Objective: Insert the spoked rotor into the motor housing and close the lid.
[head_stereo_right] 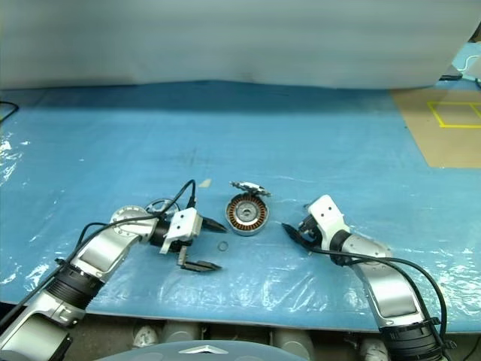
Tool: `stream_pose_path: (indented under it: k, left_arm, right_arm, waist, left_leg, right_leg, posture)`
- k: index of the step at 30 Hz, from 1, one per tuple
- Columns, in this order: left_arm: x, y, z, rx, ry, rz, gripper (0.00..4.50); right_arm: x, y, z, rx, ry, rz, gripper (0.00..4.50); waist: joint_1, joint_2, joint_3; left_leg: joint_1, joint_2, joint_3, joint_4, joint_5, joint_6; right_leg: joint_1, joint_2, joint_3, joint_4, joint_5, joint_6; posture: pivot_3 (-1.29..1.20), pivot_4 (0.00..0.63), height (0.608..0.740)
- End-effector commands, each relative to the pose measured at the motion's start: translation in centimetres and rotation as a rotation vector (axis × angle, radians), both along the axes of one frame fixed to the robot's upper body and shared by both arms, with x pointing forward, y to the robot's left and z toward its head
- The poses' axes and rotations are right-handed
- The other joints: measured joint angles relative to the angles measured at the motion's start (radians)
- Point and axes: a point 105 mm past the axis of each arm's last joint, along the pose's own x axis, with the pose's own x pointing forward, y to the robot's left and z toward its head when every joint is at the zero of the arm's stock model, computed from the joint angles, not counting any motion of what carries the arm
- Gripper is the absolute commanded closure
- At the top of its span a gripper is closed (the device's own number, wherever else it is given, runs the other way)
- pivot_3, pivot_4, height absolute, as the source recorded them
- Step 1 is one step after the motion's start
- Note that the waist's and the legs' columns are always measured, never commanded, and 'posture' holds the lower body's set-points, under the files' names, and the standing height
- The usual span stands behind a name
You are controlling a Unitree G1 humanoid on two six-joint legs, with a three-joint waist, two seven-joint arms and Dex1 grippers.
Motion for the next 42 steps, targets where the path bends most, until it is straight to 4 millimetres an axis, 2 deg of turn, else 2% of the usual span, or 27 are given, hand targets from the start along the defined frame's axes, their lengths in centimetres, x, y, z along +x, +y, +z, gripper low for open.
stream_pose_path:
  k: [1,10,11,13,19,22,25,28,30,34,37,41,42]
  left_arm:
    - [0.1,-0.5,-0.1,0.009,-0.033,-0.024,0.00]
    - [0.2,-0.5,-2.5,0.073,-0.068,-0.058,0.00]
    - [0.3,-0.5,-2.7,0.078,-0.077,-0.060,0.17]
    - [0.4,-0.4,-2.9,0.089,-0.097,-0.057,0.62]
    - [0.9,0.1,-3.5,0.111,-0.151,-0.047,2.54]
    - [0.6,0.9,-3.6,0.132,-0.148,-0.051,3.60]
    - [0.0,2.1,-3.7,0.158,-0.132,-0.056,4.45]
    - [-0.4,3.1,-3.3,0.170,-0.118,-0.047,4.48]
    - [-0.9,3.2,-2.1,0.145,-0.097,-0.055,4.48]
    - [-1.2,2.3,2.5,0.029,-0.016,-0.059,4.48]
    - [-0.4,1.5,5.6,-0.059,0.001,-0.032,4.48]
    - [0.4,0.6,7.0,-0.094,-0.005,-0.003,4.48]
    - [0.5,0.6,7.0,-0.092,-0.008,0.004,4.25]
  right_arm:
    - [-0.3,-0.1,0.3,-0.029,-0.010,0.004,0.32]
    - [-0.2,0.1,0.6,-0.034,-0.020,0.002,0.32]
    - [-0.1,0.1,0.7,-0.034,-0.023,0.003,0.29]
    - [0.0,0.1,0.9,-0.034,-0.027,0.002,0.27]
    - [0.0,0.2,0.8,-0.042,-0.024,0.003,0.27]
    - [0.0,0.2,0.8,-0.043,-0.024,0.004,0.27]
    - [0.0,0.2,0.8,-0.042,-0.025,0.001,0.27]
    - [0.0,0.2,0.8,-0.039,-0.025,-0.002,0.27]
    - [0.0,0.2,0.8,-0.038,-0.024,-0.001,0.27]
    - [-0.1,0.3,0.7,-0.033,-0.020,0.001,0.27]
    - [0.1,0.3,0.7,-0.029,-0.020,0.003,0.27]
    - [0.3,0.5,0.7,-0.026,-0.023,0.003,0.27]
    - [0.4,0.5,0.7,-0.025,-0.024,0.003,0.27]
  waist:
    - [0.001,0.000,0.000]
    - [0.001,0.001,0.000]
    - [0.001,0.001,-0.001]
    - [0.002,0.001,-0.001]
    - [0.002,0.002,-0.001]
    - [0.003,0.002,-0.001]
    - [0.003,0.003,-0.003]
    - [-0.003,0.004,-0.003]
    - [-0.003,0.004,-0.003]
    - [0.000,0.004,-0.003]
    - [0.001,0.003,-0.003]
    - [0.000,0.004,-0.003]
    - [-0.002,0.004,-0.003]
  left_leg:
    - [0.000,0.000,0.000,0.000,0.000,0.000]
    - [0.001,-0.001,0.000,0.000,0.000,0.000]
    - [0.001,-0.001,0.000,0.000,0.000,0.000]
    - [0.002,-0.001,0.000,0.000,0.000,0.000]
    - [0.007,0.000,0.000,0.000,0.000,0.001]
    - [0.008,0.000,0.000,0.000,-0.001,0.001]
    - [0.009,0.000,0.000,0.000,-0.001,0.001]
    - [0.010,0.000,0.000,-0.002,-0.001,0.001]
    - [0.012,0.000,0.001,-0.005,-0.001,0.001]
    - [0.013,0.000,0.003,-0.010,0.000,0.001]
    - [0.007,-0.001,0.003,-0.009,0.000,0.000]
    - [0.004,-0.002,0.003,-0.009,0.000,0.000]
    - [0.004,-0.002,0.003,-0.009,0.000,0.000]
  right_leg:
    - [0.000,0.000,0.000,0.000,0.000,0.000]
    - [0.002,-0.001,0.000,0.000,0.000,0.000]
    - [0.002,-0.002,0.000,0.000,0.000,0.000]
    - [0.003,-0.002,0.000,0.000,0.000,0.000]
    - [0.008,-0.003,0.000,0.000,0.000,0.001]
    - [0.008,-0.003,0.001,0.000,-0.002,0.007]
    - [0.008,-0.003,0.001,0.000,-0.003,0.007]
    - [0.009,-0.002,0.002,0.000,-0.003,0.007]
    - [0.008,-0.002,0.002,0.000,-0.003,0.007]
    - [0.007,-0.002,0.003,-0.003,0.000,0.001]
    - [0.003,-0.002,0.003,-0.005,0.000,0.001]
    - [0.001,-0.002,0.002,-0.004,0.000,0.001]
    - [0.001,-0.001,0.002,-0.005,0.000,0.001]
  posture:
    - [0.00,0.150,0.740]
    - [0.00,0.150,0.740]
    - [0.00,0.150,0.740]
    - [0.00,0.150,0.740]
    - [0.00,0.150,0.740]
    - [0.00,0.150,0.740]
    - [0.00,0.150,0.740]
    - [0.00,0.150,0.740]
    - [0.00,0.150,0.740]
    - [0.00,0.150,0.740]
    - [0.00,0.150,0.740]
    - [0.00,0.150,0.740]
    - [0.00,0.150,0.740]
